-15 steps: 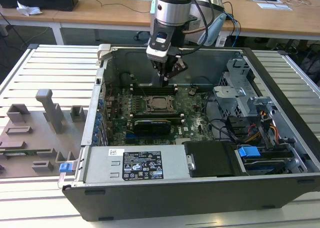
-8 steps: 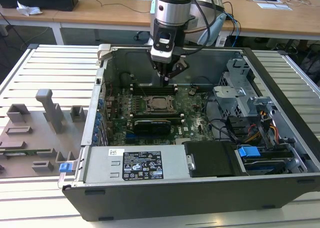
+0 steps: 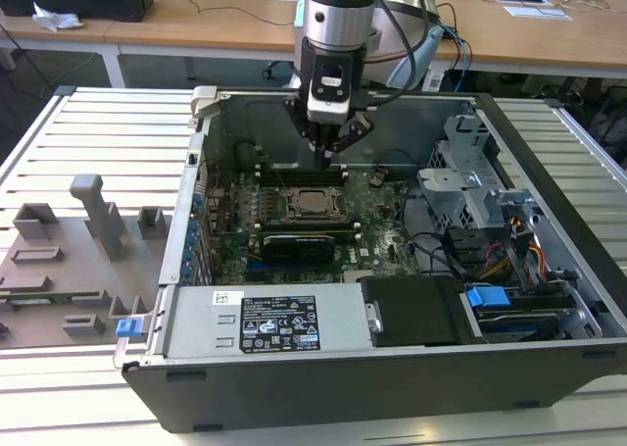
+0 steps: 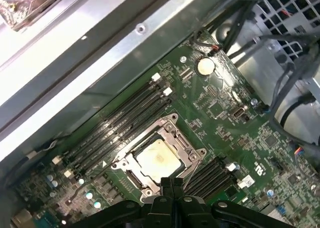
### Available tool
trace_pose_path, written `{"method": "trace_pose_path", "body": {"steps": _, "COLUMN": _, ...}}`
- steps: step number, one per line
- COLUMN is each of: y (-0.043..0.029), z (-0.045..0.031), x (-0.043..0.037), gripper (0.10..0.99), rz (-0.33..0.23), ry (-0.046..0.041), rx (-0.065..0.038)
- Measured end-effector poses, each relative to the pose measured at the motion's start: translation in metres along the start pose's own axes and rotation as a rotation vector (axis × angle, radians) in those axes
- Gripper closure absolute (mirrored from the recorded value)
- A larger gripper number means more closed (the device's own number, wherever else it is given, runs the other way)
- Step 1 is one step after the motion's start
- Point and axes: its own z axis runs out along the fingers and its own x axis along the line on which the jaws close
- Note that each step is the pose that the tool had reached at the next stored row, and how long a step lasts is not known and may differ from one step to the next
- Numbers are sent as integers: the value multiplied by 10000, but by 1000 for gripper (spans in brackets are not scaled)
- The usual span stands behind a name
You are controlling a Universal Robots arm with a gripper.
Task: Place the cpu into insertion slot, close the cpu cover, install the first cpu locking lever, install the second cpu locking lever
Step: 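Install the first cpu locking lever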
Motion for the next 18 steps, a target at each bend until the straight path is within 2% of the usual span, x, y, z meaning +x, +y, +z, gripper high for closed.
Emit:
{"method": "trace_pose_path", "body": {"steps": 4, "y": 0, "z": 0, "x": 0, "gripper": 980, "rz": -560, "ry": -24, "rx": -16}}
{"method": "trace_pose_path", "body": {"steps": 9, "y": 0, "z": 0, "x": 0, "gripper": 980, "rz": -1812, "ry": -78, "rx": -50}}
{"method": "trace_pose_path", "body": {"steps": 16, "y": 0, "z": 0, "x": 0, "gripper": 980, "rz": -2806, "ry": -120, "rx": -77}}
{"method": "trace_pose_path", "body": {"steps": 18, "y": 0, "z": 0, "x": 0, "gripper": 980, "rz": -3305, "ry": -141, "rx": -91}}
